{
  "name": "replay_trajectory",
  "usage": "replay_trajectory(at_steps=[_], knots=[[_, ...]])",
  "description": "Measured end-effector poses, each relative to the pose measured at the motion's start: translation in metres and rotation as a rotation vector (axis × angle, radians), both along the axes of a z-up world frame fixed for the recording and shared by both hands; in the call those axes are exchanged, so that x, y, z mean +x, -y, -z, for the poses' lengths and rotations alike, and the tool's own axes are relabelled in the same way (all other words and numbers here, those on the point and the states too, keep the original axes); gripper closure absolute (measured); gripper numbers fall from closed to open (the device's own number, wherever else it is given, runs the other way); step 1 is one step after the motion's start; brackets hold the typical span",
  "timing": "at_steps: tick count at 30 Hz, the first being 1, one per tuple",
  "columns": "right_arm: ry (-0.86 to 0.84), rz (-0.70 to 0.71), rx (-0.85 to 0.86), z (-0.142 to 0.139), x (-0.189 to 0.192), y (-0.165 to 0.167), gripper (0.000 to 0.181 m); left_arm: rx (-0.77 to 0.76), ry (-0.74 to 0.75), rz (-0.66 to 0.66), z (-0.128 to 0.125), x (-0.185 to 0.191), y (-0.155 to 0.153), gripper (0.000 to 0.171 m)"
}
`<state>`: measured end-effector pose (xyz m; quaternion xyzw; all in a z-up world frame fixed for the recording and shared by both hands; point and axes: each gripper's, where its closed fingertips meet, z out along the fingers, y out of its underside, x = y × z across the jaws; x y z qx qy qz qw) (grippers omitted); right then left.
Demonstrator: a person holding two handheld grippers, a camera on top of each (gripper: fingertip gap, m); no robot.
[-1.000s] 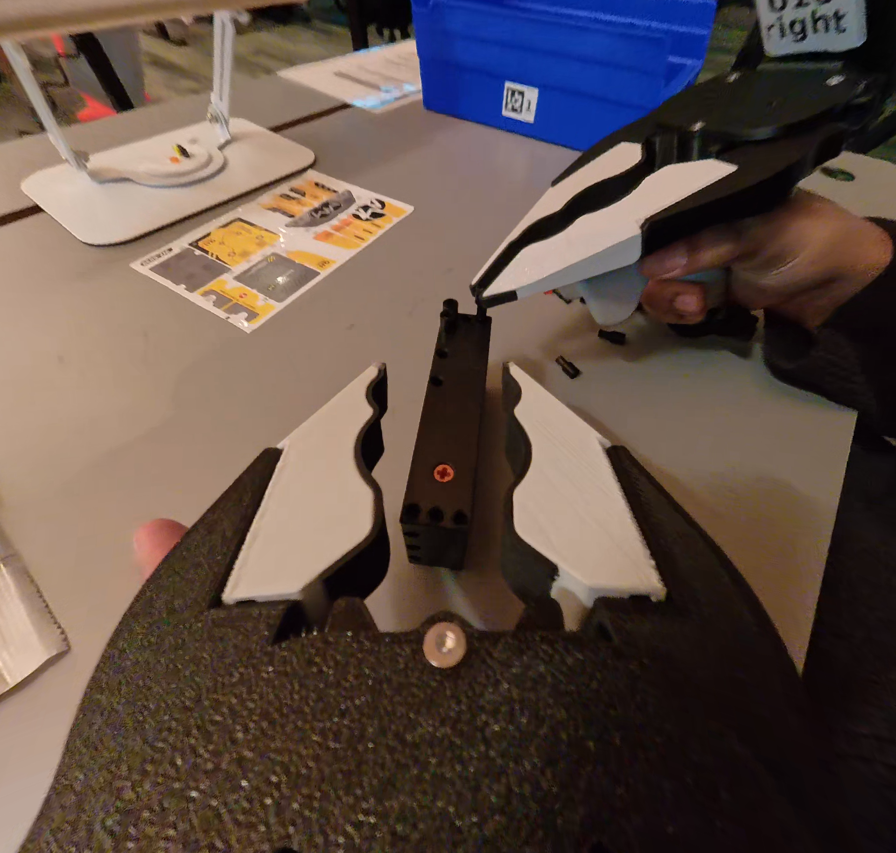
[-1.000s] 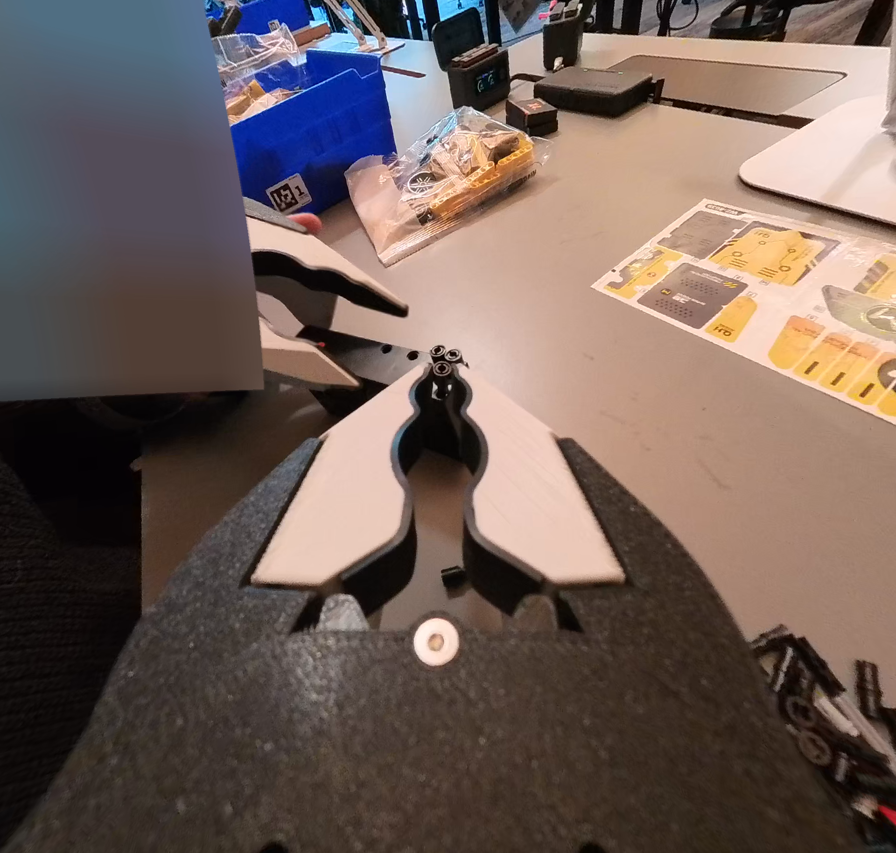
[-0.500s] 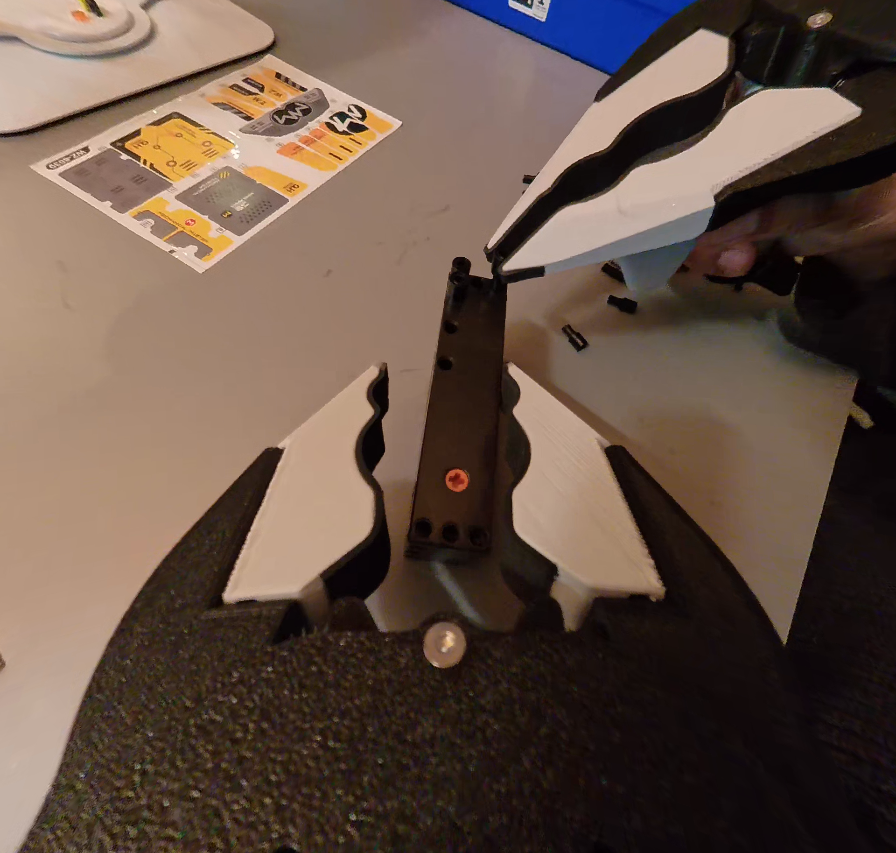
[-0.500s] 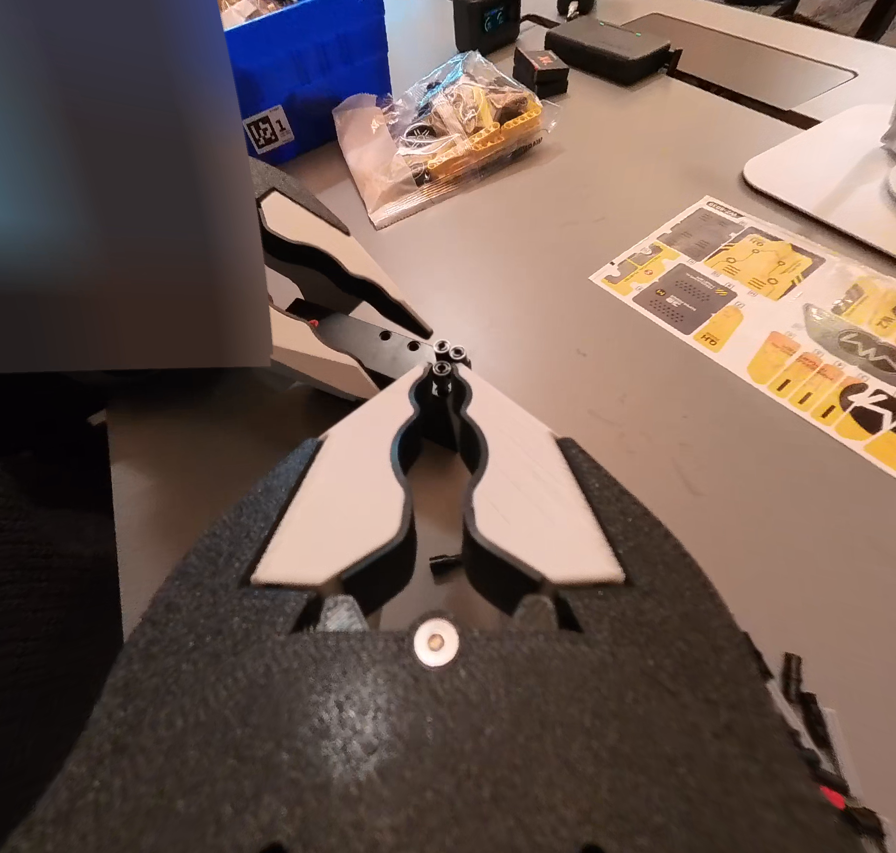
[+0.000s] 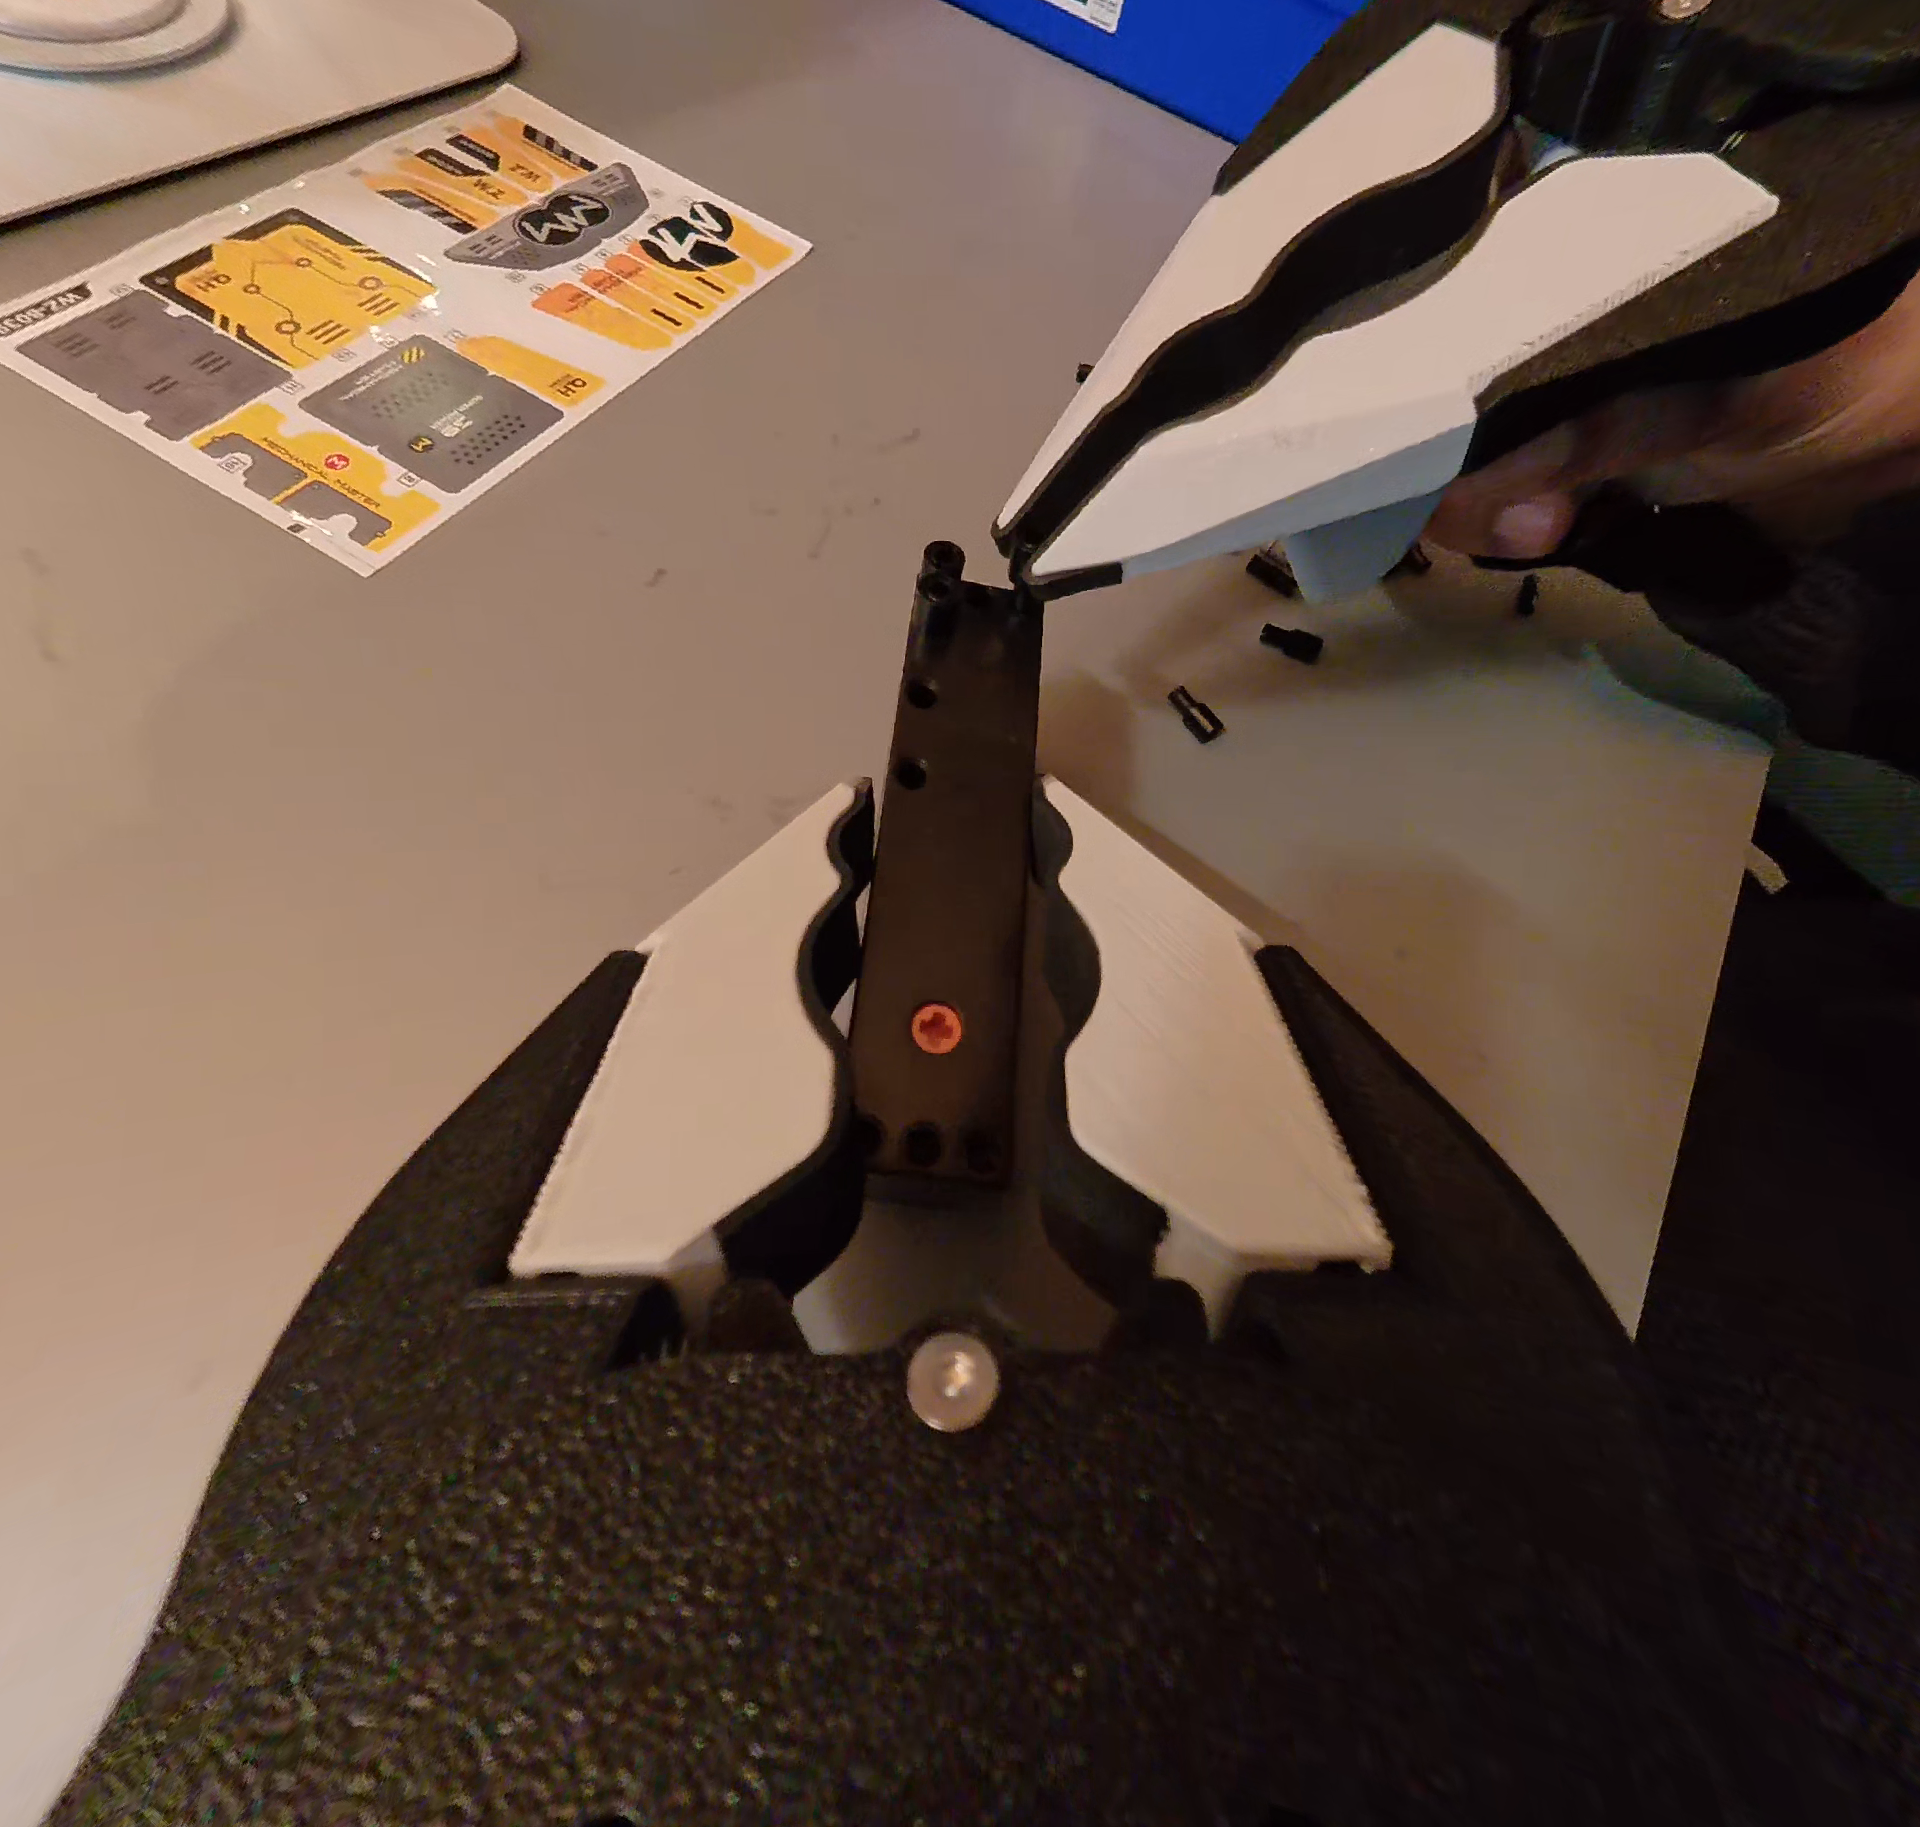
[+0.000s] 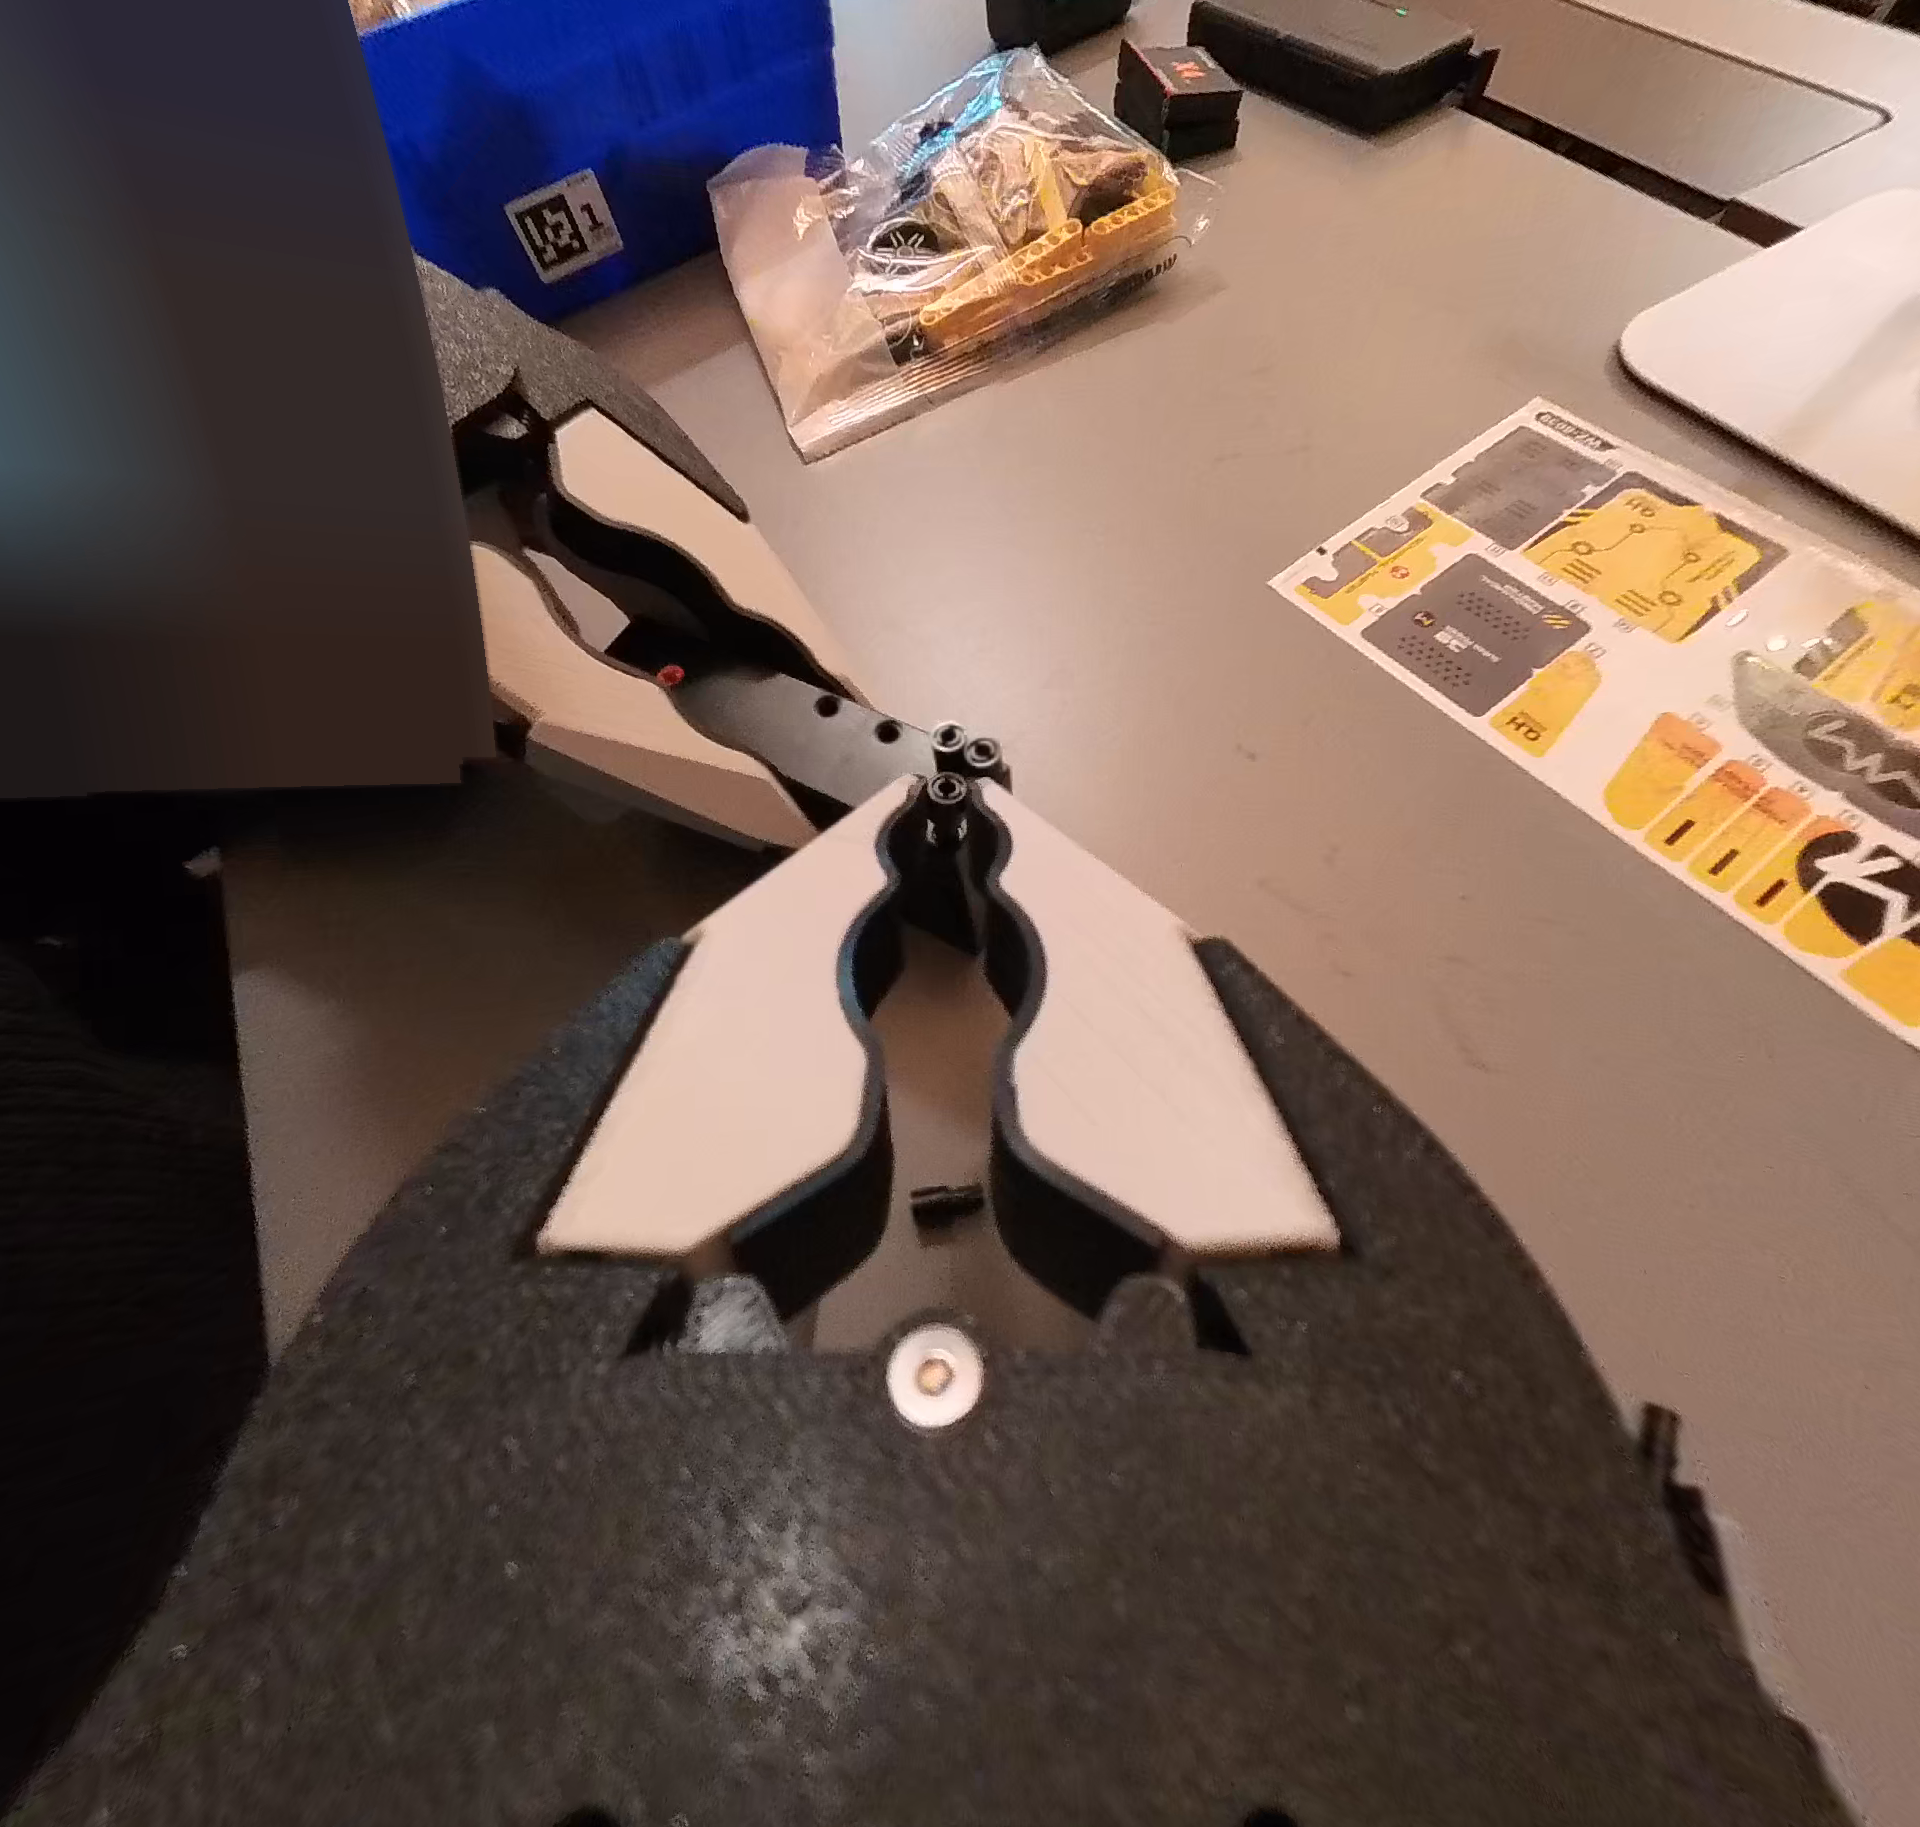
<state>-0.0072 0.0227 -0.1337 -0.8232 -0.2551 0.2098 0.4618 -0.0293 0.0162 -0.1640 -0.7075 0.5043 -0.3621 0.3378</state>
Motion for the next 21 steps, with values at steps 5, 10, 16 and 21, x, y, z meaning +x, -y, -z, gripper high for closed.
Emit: replay_trajectory(at_steps=[5, 10, 16, 21], knots=[[0.091, -0.004, 0.034, 0.0002, -0.0009, -0.0003, 0.174, -0.002, 0.001, 0.002, -0.0001, 0.0001, 0.0001, 0.143], [0.119, -0.001, 0.060, 0.0005, -0.0008, 0.0002, 0.174, -0.005, 0.001, 0.003, 0.0000, 0.0002, 0.0000, 0.143], [0.095, 0.018, 0.085, 0.0007, -0.0010, -0.0004, 0.174, -0.006, 0.002, 0.004, -0.0001, 0.0003, 0.0000, 0.143], [0.064, 0.029, 0.069, 0.0008, 0.0000, 0.0009, 0.174, -0.007, 0.002, 0.004, 0.0000, 0.0003, -0.0001, 0.143]])
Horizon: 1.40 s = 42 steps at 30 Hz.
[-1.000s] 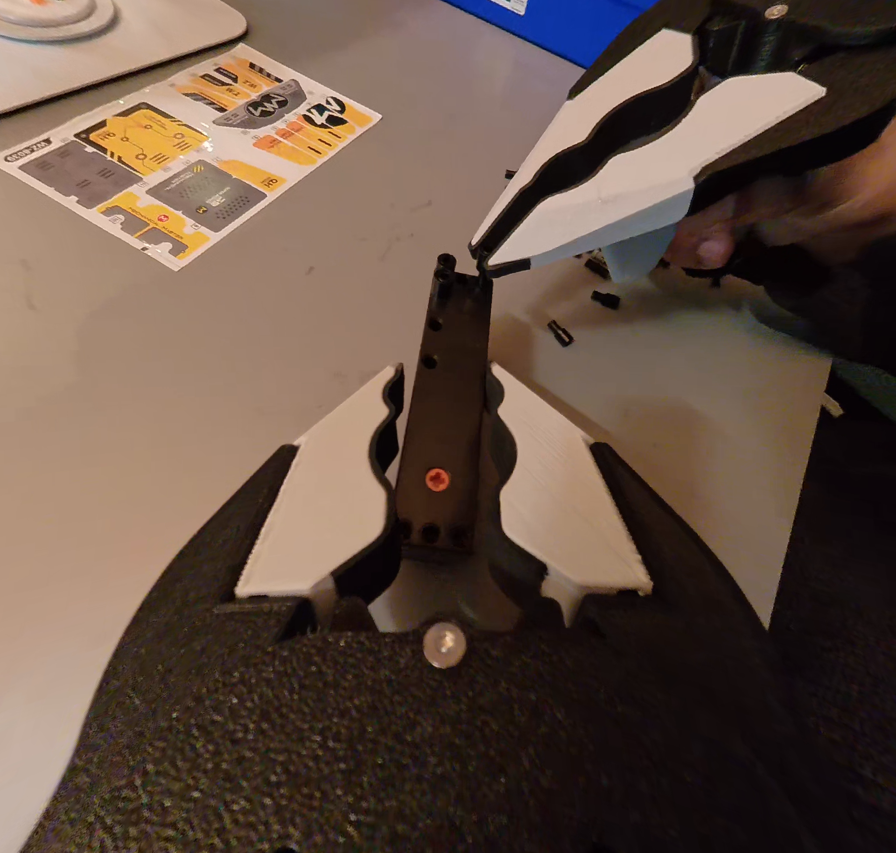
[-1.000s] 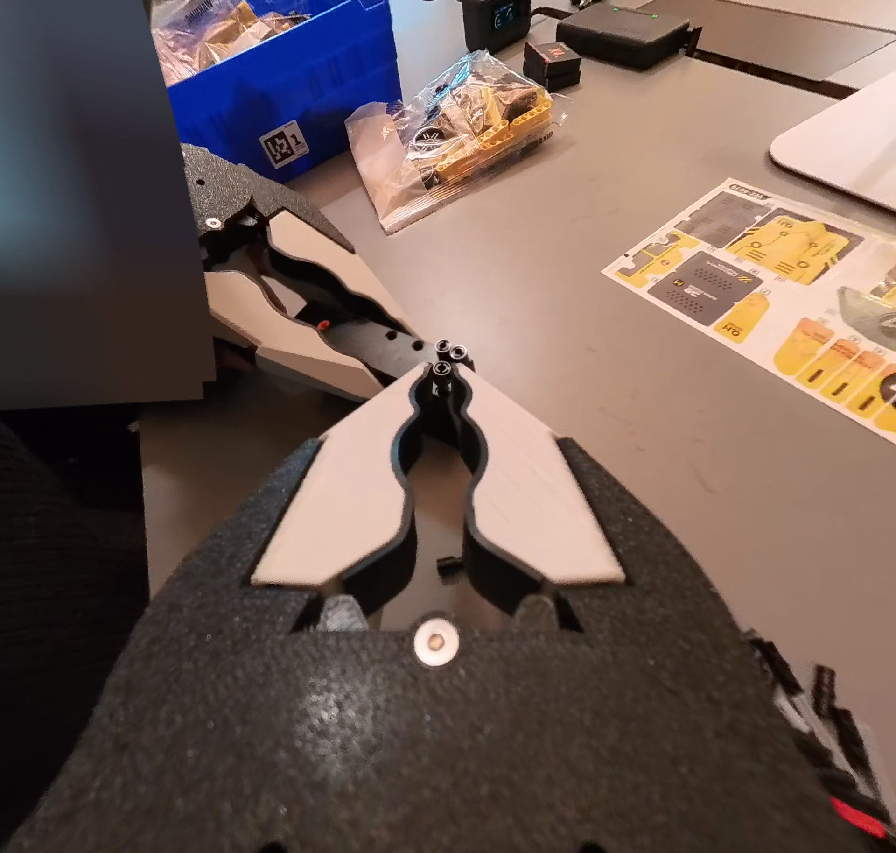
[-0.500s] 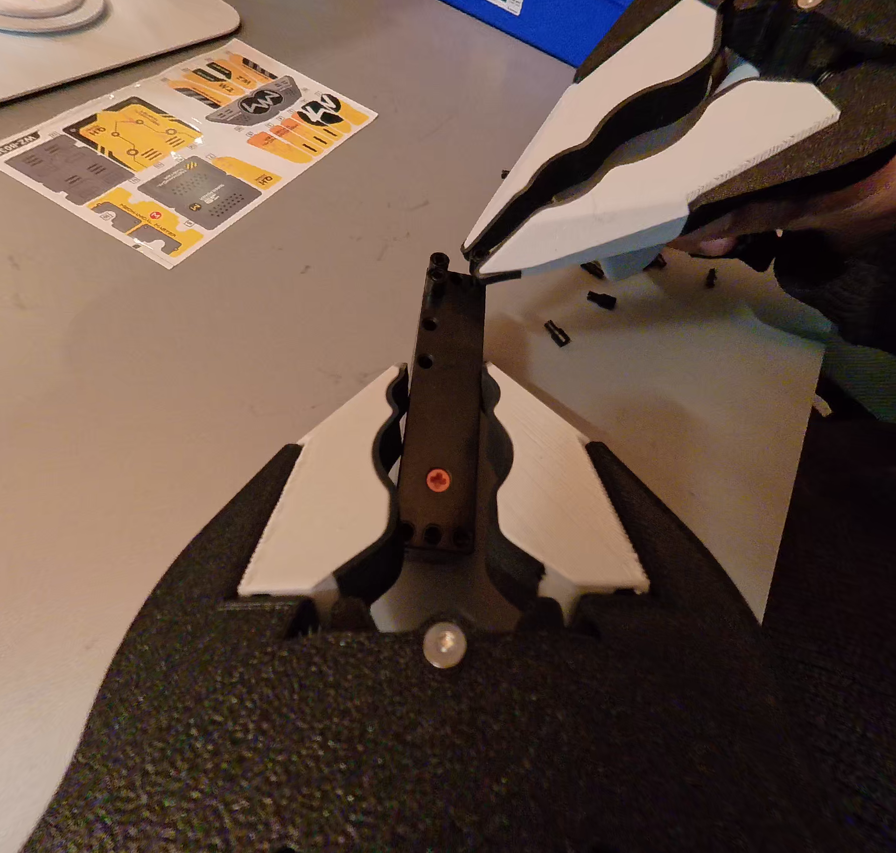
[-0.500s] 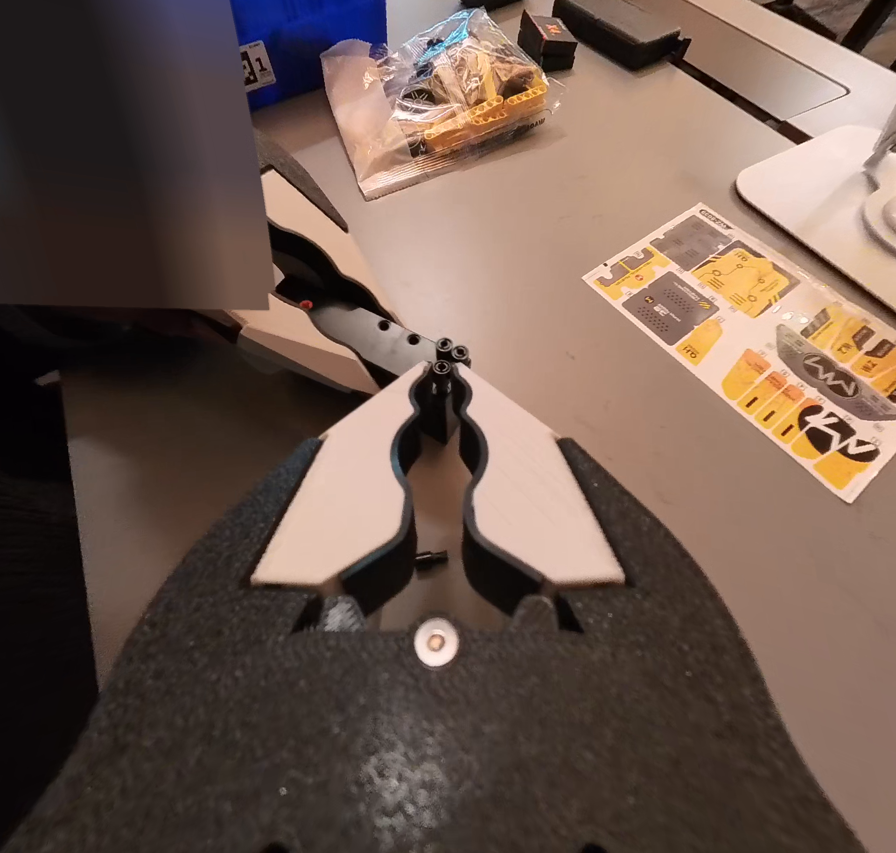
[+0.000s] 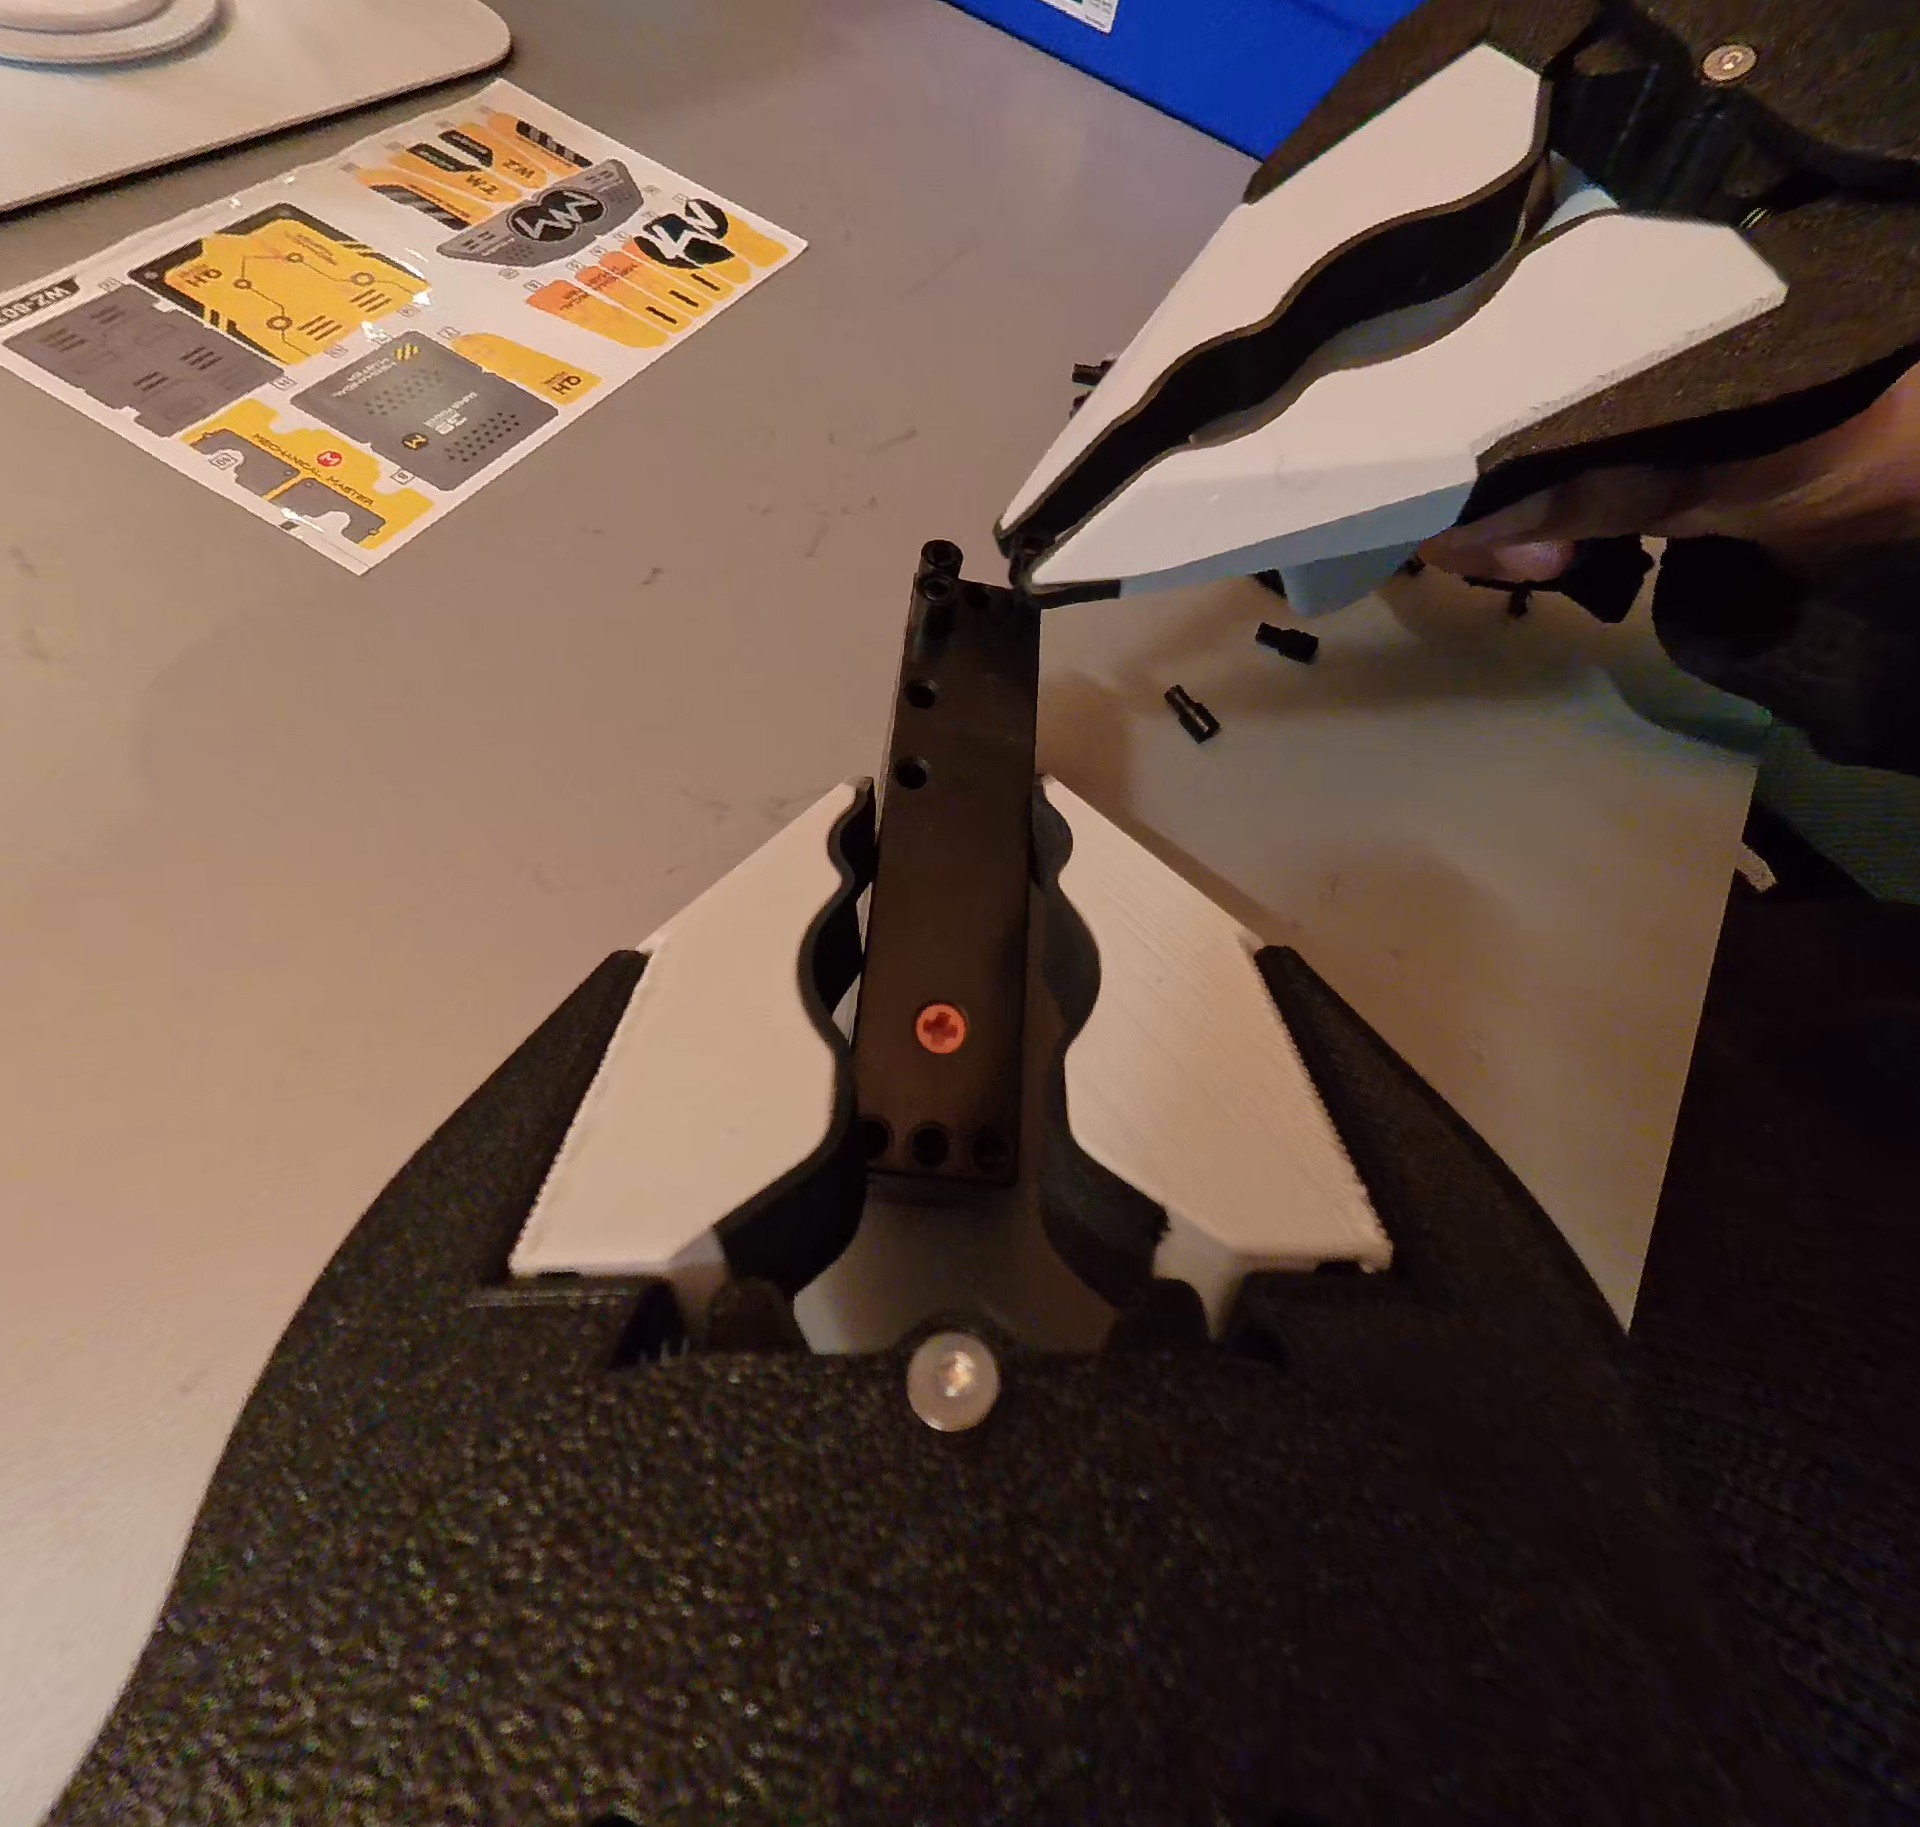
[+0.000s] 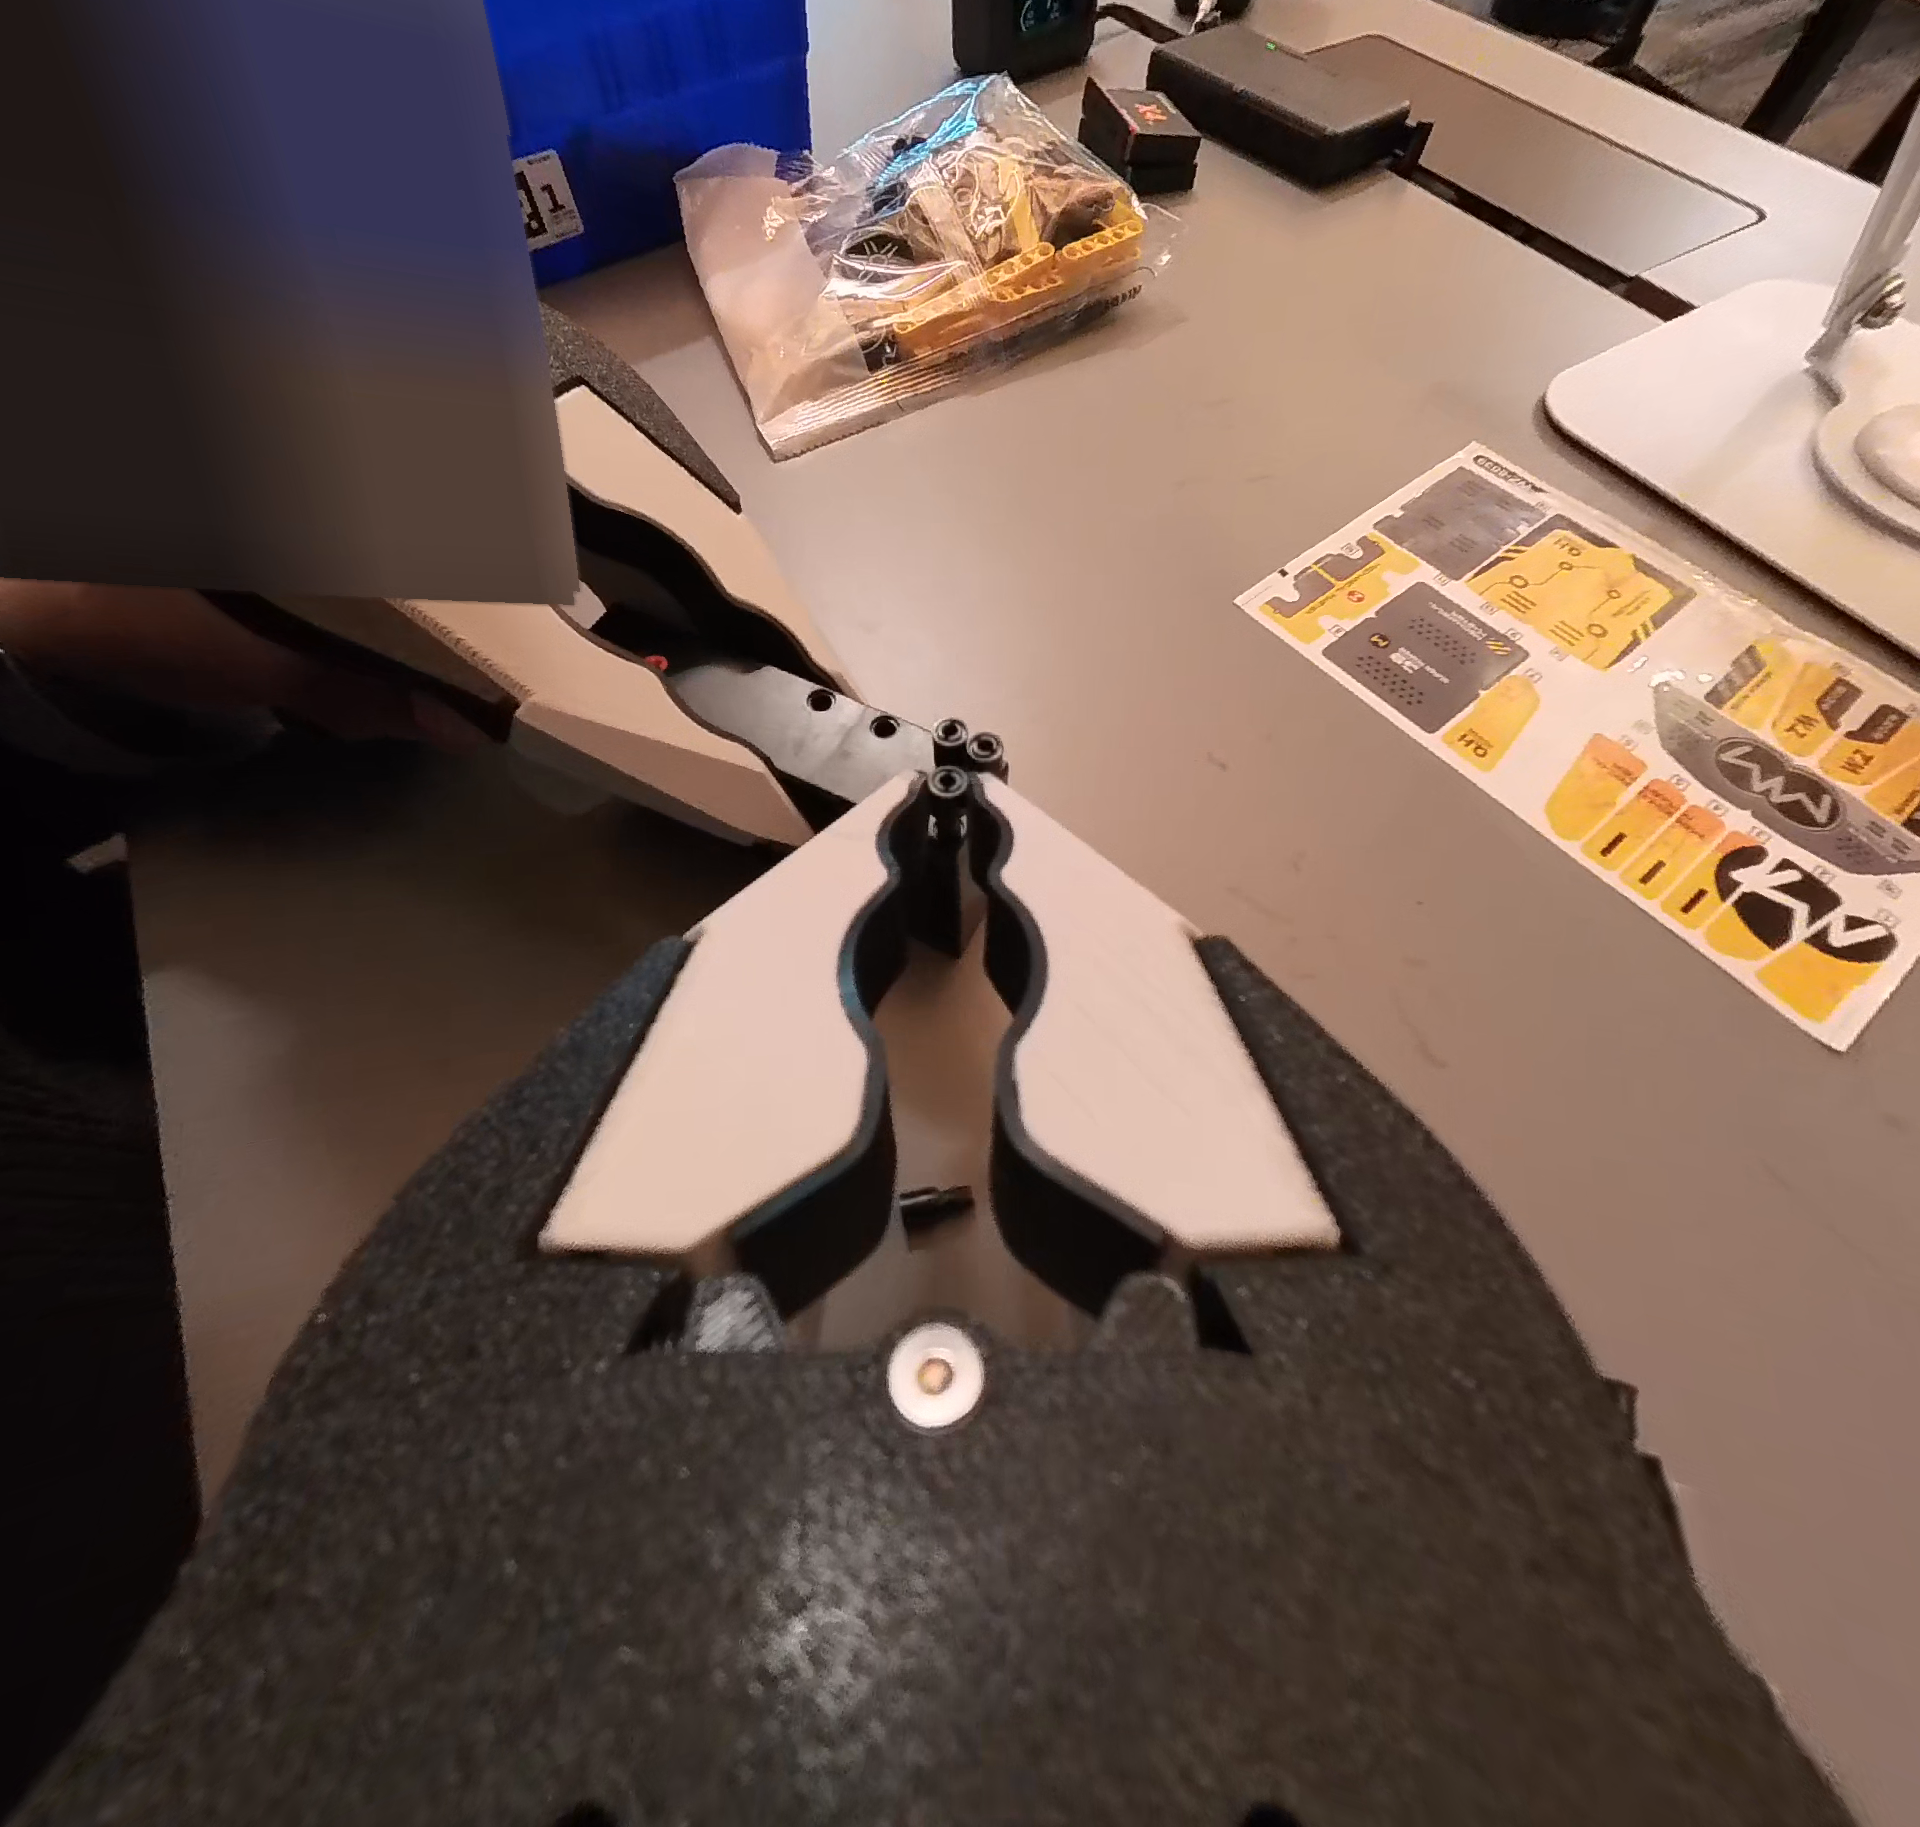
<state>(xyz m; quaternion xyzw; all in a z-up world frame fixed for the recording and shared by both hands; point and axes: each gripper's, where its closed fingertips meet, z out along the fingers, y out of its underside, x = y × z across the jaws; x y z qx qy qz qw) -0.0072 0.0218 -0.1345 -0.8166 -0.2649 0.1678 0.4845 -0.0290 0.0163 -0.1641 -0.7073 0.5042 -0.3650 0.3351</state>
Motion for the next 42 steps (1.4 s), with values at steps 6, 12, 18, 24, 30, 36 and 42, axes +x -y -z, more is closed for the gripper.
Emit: replay_trajectory(at_steps=[6, 12, 18, 24, 30, 36, 42], knots=[[0.002, 0.013, 0.013, 0.000, -0.001, -0.001, 0.174, 0.000, 0.000, 0.000, 0.000, 0.000, 0.000, 0.144], [-0.014, 0.027, 0.020, 0.000, 0.000, 0.000, 0.174, 0.001, 0.000, -0.001, 0.000, 0.000, 0.000, 0.144], [-0.030, 0.048, 0.035, 0.001, -0.001, -0.002, 0.173, -0.002, 0.000, 0.000, 0.000, 0.000, 0.000, 0.144], [-0.014, 0.063, 0.050, 0.001, 0.000, -0.001, 0.173, -0.006, 0.001, -0.001, 0.000, 0.000, 0.000, 0.144], [-0.049, 0.097, 0.051, 0.000, 0.001, 0.001, 0.174, -0.004, 0.000, -0.002, 0.000, 0.000, 0.000, 0.144], [-0.076, 0.099, 0.046, 0.000, 0.000, 0.000, 0.174, -0.003, 0.000, -0.002, 0.000, 0.000, 0.000, 0.143], [-0.208, 0.076, 0.055, -0.012, -0.003, 0.005, 0.174, 0.001, 0.000, -0.009, 0.000, -0.001, -0.001, 0.139]])
